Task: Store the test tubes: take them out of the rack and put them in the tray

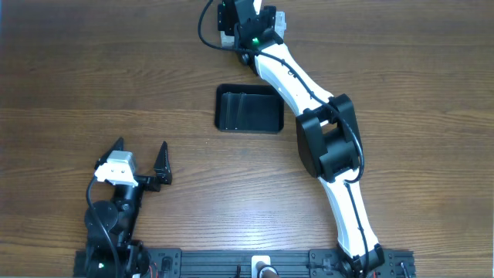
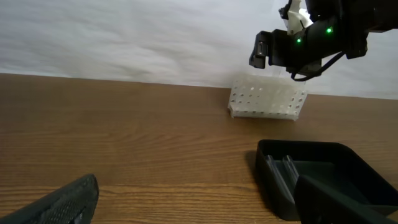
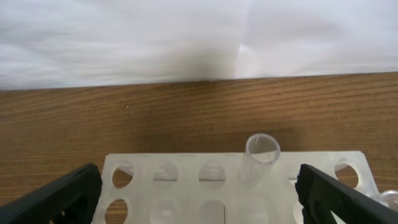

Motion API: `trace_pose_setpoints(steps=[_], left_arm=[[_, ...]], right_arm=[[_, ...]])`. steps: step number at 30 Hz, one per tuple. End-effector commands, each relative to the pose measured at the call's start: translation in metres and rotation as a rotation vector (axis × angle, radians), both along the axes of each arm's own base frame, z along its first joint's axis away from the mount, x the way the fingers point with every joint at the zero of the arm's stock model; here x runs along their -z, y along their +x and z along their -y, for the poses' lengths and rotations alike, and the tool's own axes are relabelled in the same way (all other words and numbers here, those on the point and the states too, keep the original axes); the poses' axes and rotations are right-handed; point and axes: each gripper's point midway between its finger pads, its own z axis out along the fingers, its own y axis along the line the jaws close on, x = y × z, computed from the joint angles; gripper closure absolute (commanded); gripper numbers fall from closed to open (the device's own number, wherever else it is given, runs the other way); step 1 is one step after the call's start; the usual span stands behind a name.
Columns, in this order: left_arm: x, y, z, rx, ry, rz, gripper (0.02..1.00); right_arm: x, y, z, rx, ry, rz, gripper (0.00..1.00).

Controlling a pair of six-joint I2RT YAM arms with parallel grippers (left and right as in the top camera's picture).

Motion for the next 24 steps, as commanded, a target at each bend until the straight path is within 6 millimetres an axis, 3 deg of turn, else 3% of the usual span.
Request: trace_pose_setpoints(steps=[1,9,17,24], left_arm=[[0.001,0.000,0.001,0.008,0.010,0.001,0.018],[0.001,0.000,0.001,0.008,0.010,0.001,0.018],[0.001,0.000,0.001,0.008,0.010,0.001,0.020],[0.001,0.000,0.001,0.008,0.010,0.001,0.018]], right_arm=[[0.001,0.009,0.016,0.046,-0.034,0.014,0.091],[0.015,0.010,0.024,0.060,-0.064,-0.010,0.198],[0.019,0.012,0.028,0.068,-0.068,-0.014,0.481],[0.018,0.012,0.033,0.090,-0.082,-0.007,0.555]])
